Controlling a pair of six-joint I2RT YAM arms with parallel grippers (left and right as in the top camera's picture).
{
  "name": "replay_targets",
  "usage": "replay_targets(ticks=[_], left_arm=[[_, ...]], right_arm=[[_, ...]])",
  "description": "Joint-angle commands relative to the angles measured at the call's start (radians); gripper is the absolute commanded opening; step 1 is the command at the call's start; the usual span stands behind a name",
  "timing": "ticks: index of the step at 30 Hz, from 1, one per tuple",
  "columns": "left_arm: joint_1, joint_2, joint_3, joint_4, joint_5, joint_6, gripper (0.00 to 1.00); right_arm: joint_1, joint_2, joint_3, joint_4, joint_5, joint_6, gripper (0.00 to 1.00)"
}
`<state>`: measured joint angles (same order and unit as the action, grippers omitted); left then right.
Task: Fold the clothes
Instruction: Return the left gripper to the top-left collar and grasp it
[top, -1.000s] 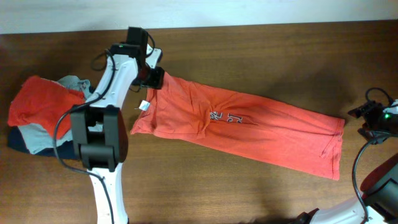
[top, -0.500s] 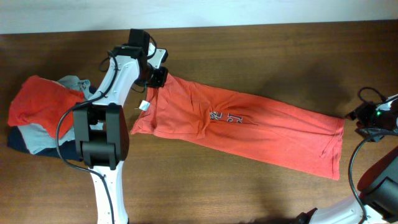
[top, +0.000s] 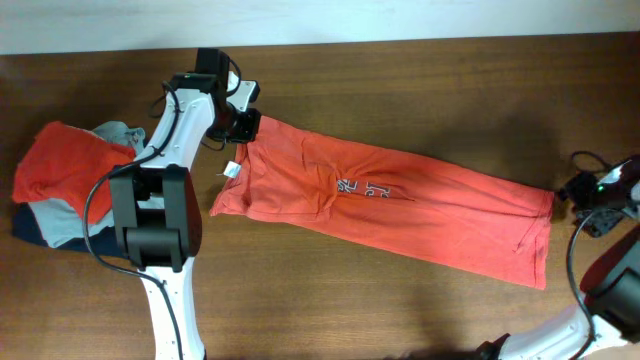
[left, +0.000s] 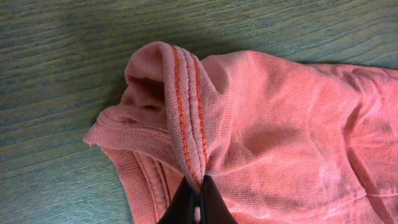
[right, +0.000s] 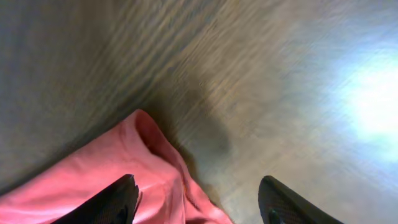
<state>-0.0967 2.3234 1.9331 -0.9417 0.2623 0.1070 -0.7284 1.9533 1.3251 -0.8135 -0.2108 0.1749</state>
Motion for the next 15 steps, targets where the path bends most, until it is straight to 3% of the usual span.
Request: replay_targets(ticks=[1,8,15], left_arm=[[0.006,0.004,0.016,-0.002,0.011,-0.009,0.01],[0.006,0.004,0.016,-0.003,0.011,-0.009,0.01],[0.006,0.004,0.016,-0.002,0.011,-0.009,0.0]], right_arm=[[0.024,0.072,0.001,0.031,-0.13,-0.098,0.63],[0.067,0.101,0.001,0.039,-0.145,-0.122,0.39],[0.065,0.09,0.002,-0.027,-0.04,-0.084,0.44]])
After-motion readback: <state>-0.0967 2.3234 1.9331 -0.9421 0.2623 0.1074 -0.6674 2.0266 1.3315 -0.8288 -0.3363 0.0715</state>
